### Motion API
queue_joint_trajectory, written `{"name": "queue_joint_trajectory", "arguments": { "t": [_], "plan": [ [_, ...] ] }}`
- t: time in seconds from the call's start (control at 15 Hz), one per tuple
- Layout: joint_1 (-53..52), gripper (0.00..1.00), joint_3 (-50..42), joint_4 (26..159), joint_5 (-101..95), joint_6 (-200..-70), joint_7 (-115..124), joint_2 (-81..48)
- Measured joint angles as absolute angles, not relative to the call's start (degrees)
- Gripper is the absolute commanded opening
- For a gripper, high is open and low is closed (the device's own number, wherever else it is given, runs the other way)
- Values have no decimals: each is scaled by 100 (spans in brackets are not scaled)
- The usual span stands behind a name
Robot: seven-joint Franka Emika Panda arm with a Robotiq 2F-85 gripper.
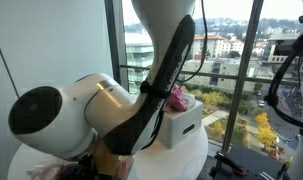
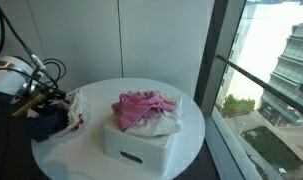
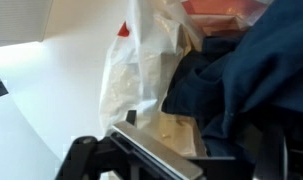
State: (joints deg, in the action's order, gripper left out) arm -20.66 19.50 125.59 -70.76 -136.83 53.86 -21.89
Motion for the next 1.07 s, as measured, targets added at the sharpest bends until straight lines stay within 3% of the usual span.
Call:
{"name": "queue_joint_trajectory", "arguments": {
  "t": [0.53,1.07],
  "plan": [
    [-1977,100,1902,13186,-6342,-13929,5947,-475],
    [-1917,100,1815,12904,-6216,-15036,5757,-1259]
  ]
}}
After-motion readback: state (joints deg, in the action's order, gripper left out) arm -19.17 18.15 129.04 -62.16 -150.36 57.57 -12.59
